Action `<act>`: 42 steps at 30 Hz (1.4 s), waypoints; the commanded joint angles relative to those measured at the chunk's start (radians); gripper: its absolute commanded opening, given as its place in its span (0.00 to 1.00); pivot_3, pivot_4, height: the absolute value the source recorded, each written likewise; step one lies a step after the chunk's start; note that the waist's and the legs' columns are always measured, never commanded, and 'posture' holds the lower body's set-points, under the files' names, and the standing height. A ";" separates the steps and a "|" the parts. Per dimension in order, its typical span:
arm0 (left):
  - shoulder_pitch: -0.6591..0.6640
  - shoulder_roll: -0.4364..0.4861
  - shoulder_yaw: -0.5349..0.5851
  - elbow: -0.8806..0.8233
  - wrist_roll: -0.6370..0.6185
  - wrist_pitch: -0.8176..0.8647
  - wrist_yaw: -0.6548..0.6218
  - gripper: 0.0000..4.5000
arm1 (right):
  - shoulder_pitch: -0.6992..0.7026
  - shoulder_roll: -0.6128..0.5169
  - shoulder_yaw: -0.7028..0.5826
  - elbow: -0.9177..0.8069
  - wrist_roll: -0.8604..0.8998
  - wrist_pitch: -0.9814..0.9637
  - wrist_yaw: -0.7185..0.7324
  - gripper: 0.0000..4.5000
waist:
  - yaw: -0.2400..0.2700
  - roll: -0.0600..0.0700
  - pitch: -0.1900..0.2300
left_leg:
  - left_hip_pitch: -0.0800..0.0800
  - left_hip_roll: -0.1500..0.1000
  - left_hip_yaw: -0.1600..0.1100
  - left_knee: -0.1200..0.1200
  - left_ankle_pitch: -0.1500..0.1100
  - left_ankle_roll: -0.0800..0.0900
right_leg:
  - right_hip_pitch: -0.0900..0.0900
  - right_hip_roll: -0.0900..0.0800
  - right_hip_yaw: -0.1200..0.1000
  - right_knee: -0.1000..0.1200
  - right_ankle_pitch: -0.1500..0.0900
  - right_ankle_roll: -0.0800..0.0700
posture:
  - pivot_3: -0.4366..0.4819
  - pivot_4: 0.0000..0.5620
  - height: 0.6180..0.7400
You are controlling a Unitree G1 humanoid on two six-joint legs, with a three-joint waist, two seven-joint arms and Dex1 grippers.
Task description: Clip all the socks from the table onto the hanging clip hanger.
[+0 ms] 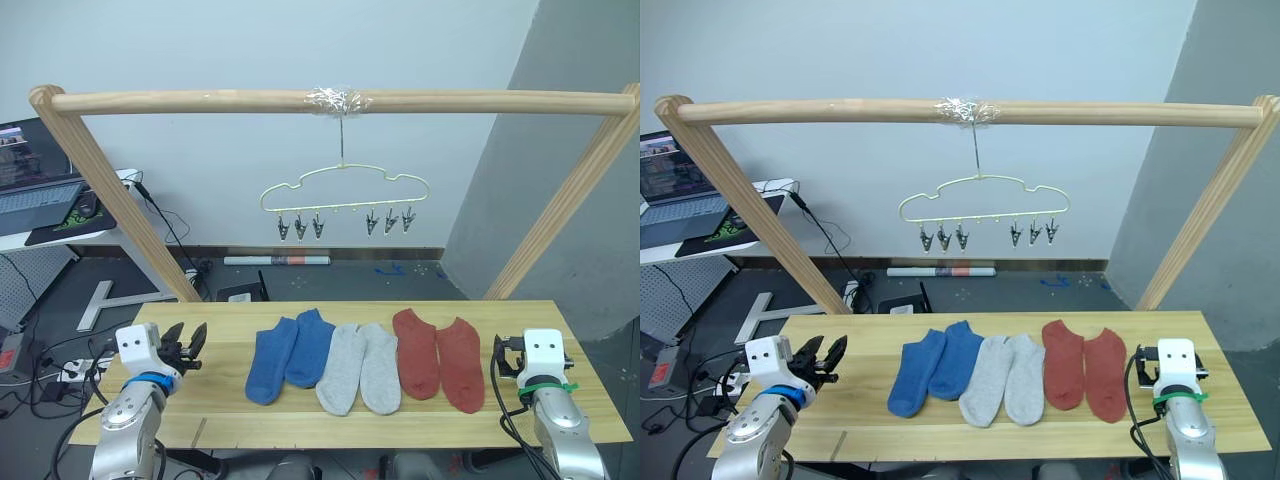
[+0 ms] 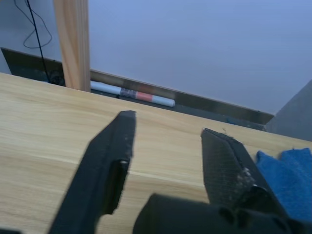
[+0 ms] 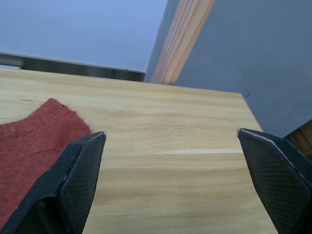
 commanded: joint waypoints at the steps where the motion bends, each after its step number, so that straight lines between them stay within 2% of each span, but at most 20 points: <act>1: 0.000 -0.002 0.003 -0.069 -0.019 0.022 -0.010 0.55 | -0.009 -0.011 -0.021 -0.033 0.022 0.001 0.012 1.00 | 0.000 0.000 0.001 | 0.000 0.000 0.000 0.000 0.000 0.000 | 0.000 0.000 0.000 0.000 0.000 0.000 | 0.44 0.14 1.00; 5: -0.002 -0.015 -0.015 -0.175 -0.029 0.062 -0.008 0.55 | -0.034 -0.039 0.006 -0.055 0.041 0.005 0.080 1.00 | 0.000 0.000 0.005 | 0.000 0.000 0.000 0.000 0.000 0.000 | 0.000 0.000 0.000 0.000 0.000 0.000 | 0.43 0.14 1.00; 9: -0.047 -0.044 -0.033 -0.290 -0.068 0.149 0.014 0.55 | -0.073 -0.129 0.165 -0.130 0.011 -0.041 0.308 1.00 | -0.002 0.002 0.009 | 0.000 0.000 0.002 0.001 0.000 0.000 | 0.000 0.000 0.001 0.000 0.000 0.001 | 0.43 0.14 1.00; 16: -0.206 -0.064 -0.085 -0.373 -0.045 0.205 0.060 0.55 | -0.191 -0.092 0.233 -0.318 0.204 0.139 0.467 1.00 | -0.001 -0.001 0.012 | 0.000 0.005 0.002 0.001 0.002 -0.003 | 0.001 0.004 0.000 0.000 0.001 0.000 | 0.43 0.16 1.00; 21: -0.253 -0.065 -0.119 -0.391 -0.028 0.212 0.064 0.55 | -0.248 -0.068 0.245 -0.423 0.312 0.271 0.509 1.00 | -0.001 -0.005 0.015 | -0.002 0.005 0.003 0.001 0.002 -0.005 | -0.001 0.004 0.000 -0.001 0.002 0.000 | 0.43 0.16 1.00; 27: -0.336 -0.083 -0.165 -0.333 0.028 0.176 0.078 0.55 | -0.379 -0.058 0.303 -0.507 0.383 0.408 0.537 1.00 | -0.001 -0.008 0.019 | -0.009 0.004 0.002 0.001 0.002 -0.005 | -0.008 0.004 0.000 -0.001 0.002 0.000 | 0.43 0.16 1.00; 34: -0.389 -0.130 -0.182 -0.249 0.056 0.128 0.098 0.55 | -0.433 -0.034 0.321 -0.553 0.425 0.478 0.534 1.00 | -0.001 -0.008 0.019 | -0.017 0.004 0.002 0.002 0.002 -0.006 | -0.017 0.003 0.000 0.000 0.002 0.000 | 0.42 0.16 1.00; 42: -0.422 -0.155 -0.208 -0.152 0.110 0.044 0.110 0.55 | -0.465 -0.024 0.347 -0.587 0.456 0.508 0.548 1.00 | -0.002 -0.008 0.019 | -0.017 0.004 0.002 0.003 0.002 -0.005 | -0.017 0.003 0.000 0.000 0.003 0.000 | 0.41 0.16 1.00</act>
